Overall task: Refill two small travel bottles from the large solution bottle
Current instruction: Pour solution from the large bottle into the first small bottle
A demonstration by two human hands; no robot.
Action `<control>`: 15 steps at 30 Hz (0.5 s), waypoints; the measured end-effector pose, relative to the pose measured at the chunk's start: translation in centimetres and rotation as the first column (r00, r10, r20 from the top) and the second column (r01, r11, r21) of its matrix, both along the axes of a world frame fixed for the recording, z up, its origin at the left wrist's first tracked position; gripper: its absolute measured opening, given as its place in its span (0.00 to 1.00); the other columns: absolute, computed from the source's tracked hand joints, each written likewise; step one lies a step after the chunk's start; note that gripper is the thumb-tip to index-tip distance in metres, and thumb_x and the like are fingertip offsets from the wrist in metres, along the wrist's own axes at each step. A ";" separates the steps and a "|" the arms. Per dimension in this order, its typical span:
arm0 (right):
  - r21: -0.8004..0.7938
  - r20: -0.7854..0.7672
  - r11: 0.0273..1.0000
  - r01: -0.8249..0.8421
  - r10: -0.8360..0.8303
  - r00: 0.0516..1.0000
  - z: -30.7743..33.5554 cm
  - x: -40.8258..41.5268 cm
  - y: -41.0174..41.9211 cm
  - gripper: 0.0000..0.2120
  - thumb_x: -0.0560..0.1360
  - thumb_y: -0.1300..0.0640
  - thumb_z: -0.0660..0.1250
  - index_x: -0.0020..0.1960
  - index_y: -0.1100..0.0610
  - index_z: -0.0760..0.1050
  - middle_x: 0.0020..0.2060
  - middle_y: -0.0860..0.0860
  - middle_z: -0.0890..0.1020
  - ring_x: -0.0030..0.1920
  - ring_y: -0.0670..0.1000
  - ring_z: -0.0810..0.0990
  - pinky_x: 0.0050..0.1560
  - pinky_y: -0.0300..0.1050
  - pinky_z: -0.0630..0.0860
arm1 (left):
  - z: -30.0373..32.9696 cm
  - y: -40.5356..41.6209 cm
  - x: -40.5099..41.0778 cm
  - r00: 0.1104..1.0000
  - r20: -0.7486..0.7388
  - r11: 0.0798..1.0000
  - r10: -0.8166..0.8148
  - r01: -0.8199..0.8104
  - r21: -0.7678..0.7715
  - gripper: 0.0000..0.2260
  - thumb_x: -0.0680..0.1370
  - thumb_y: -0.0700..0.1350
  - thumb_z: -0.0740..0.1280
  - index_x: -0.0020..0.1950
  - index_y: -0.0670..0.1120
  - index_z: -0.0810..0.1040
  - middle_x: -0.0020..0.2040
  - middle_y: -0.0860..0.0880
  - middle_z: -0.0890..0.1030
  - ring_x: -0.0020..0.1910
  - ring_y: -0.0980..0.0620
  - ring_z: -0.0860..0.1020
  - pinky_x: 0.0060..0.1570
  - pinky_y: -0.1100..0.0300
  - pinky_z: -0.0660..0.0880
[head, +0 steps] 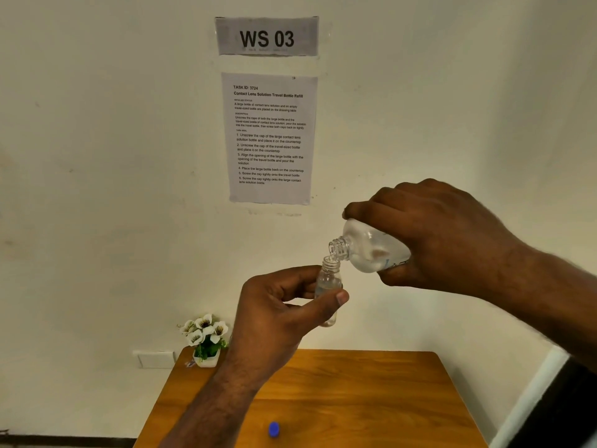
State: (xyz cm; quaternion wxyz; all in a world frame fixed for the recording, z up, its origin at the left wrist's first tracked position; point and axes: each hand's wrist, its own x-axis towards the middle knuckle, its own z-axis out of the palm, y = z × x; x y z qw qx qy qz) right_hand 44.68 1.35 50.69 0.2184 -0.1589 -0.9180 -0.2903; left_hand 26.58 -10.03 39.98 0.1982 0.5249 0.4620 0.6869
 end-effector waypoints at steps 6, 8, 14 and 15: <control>-0.011 -0.004 1.000 -0.001 0.001 1.000 -0.1 -0.1 -0.1 0.37 0.61 0.45 0.79 0.68 0.50 0.73 0.52 0.50 0.83 0.45 0.56 0.81 0.45 0.50 0.76 | -0.1 0.0 -0.1 1.000 -0.009 1.000 0.001 -0.001 0.002 0.11 0.68 0.45 0.77 0.50 0.46 0.88 0.42 0.52 0.89 0.40 0.54 0.87 0.35 0.69 0.80; -0.007 0.001 1.000 0.003 -0.003 1.000 0.0 -0.1 0.0 0.37 0.61 0.45 0.78 0.68 0.50 0.73 0.52 0.49 0.83 0.45 0.56 0.81 0.45 0.50 0.76 | -0.1 0.0 -0.2 1.000 -0.008 1.000 -0.003 0.003 0.005 0.11 0.68 0.45 0.77 0.50 0.45 0.88 0.43 0.52 0.89 0.40 0.53 0.87 0.35 0.68 0.81; -0.003 0.005 1.000 0.003 -0.003 1.000 -0.1 -0.3 0.1 0.37 0.61 0.44 0.78 0.68 0.49 0.72 0.52 0.49 0.83 0.45 0.56 0.81 0.45 0.50 0.76 | -0.2 0.1 -0.4 1.000 -0.013 1.000 0.003 -0.003 0.005 0.11 0.69 0.45 0.77 0.50 0.47 0.88 0.43 0.52 0.89 0.41 0.53 0.87 0.35 0.67 0.81; -0.006 0.003 1.000 0.002 -0.002 1.000 -0.1 -0.3 0.1 0.37 0.61 0.44 0.78 0.68 0.49 0.72 0.52 0.49 0.83 0.45 0.56 0.81 0.45 0.50 0.76 | -0.2 0.1 -0.4 1.000 -0.014 1.000 0.003 -0.003 0.005 0.11 0.69 0.45 0.77 0.50 0.47 0.88 0.43 0.52 0.89 0.41 0.53 0.87 0.35 0.67 0.81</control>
